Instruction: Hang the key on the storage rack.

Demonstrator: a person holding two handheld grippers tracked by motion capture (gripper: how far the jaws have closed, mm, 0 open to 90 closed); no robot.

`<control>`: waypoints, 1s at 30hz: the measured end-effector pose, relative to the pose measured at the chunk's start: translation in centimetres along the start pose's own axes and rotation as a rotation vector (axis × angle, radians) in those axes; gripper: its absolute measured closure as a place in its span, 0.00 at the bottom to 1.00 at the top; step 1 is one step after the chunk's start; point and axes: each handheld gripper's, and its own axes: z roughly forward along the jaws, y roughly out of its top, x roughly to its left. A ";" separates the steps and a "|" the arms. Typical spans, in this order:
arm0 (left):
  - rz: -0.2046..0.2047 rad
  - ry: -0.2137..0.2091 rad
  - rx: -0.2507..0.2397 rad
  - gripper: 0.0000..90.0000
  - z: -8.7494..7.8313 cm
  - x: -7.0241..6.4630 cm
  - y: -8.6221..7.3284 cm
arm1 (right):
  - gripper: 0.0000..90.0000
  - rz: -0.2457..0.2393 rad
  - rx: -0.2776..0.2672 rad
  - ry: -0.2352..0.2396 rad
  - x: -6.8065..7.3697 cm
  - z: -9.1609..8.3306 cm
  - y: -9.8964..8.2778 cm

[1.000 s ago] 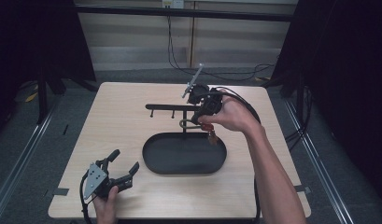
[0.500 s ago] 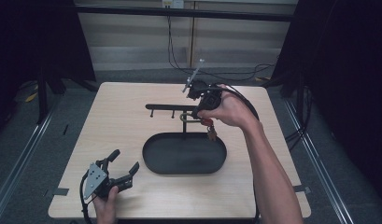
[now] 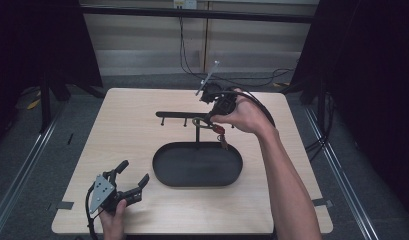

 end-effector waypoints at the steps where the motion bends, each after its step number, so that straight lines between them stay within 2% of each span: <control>1: 0.000 0.000 0.000 0.18 0.0 0.0 0.0 | 0.94 0.000 0.001 -0.002 0.0 0.0 0.0; 10: -0.006 0.000 -0.005 0.18 0.0 0.0 0.0 | 0.93 0.006 -0.003 0.000 0.0 0.0 -0.1; 15: -0.002 -0.001 -0.002 0.18 0.0 0.0 0.0 | 0.92 0.026 0.002 -0.007 -0.3 0.0 -0.2; 24: -0.006 -0.002 -0.005 0.18 0.0 0.0 0.0 | 0.88 0.043 0.003 0.002 -0.5 0.0 -0.5; 30: 0.001 -0.003 0.001 0.18 0.0 0.0 0.0 | 0.89 0.055 -0.002 0.014 -0.7 0.1 -0.9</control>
